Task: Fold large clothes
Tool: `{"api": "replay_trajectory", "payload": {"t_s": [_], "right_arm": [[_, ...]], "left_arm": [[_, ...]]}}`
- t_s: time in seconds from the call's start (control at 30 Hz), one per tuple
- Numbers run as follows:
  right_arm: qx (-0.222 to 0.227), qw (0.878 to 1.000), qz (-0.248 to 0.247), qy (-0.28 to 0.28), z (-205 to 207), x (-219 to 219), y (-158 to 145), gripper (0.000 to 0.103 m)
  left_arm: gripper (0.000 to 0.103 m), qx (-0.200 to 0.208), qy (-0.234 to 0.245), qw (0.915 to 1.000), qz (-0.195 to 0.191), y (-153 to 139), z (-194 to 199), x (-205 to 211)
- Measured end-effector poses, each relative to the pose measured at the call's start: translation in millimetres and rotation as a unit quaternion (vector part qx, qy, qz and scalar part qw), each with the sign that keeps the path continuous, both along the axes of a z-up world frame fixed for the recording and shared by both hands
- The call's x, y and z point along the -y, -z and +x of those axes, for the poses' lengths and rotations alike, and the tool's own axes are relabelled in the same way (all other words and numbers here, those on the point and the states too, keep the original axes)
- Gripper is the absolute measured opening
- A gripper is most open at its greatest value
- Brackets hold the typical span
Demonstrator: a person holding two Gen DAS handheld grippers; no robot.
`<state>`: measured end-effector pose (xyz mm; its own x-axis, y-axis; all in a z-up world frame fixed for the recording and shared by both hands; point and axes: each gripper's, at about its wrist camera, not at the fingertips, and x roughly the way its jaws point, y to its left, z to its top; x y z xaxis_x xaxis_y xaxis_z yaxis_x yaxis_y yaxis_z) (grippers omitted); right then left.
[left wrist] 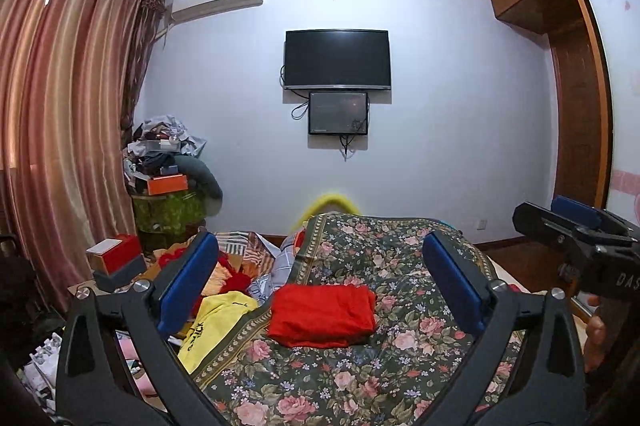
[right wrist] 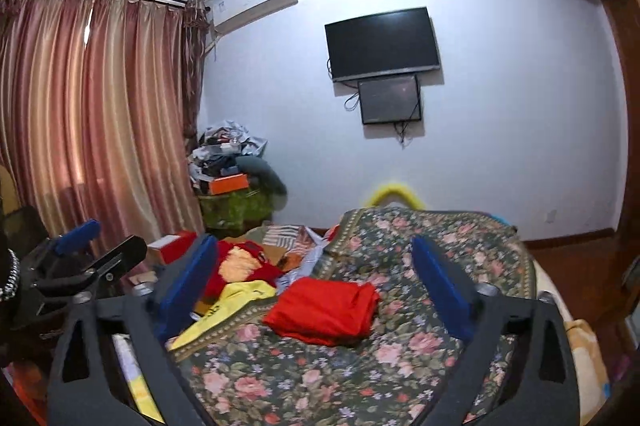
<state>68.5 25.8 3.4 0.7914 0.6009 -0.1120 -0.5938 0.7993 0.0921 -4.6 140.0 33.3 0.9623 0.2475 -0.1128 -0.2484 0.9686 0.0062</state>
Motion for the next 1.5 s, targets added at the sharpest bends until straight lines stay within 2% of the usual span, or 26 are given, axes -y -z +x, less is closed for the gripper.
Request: {"api": "replay_trajectory", "payload": {"t_s": [0.37,1.0,1.5], "right_arm": [[-0.014,1.0,-0.016,0.004,-0.9,1.2,8.8,0.103],[-0.024,0.999,-0.022,0.005,-2.7,0.8,5.9,0.103],[-0.038,0.999,-0.032,0.009,2.4,-6.0,9.9,0.103]], "left_arm": [[0.102,-0.007,0.012,0.9999,-0.009,5.4,-2.0,0.8],[0.103,-0.034,0.008,0.9988,-0.034,23.1,11.4,-10.8],[0.103,-0.044,0.023,0.9977,-0.046,27.5,13.7,-16.0]]}}
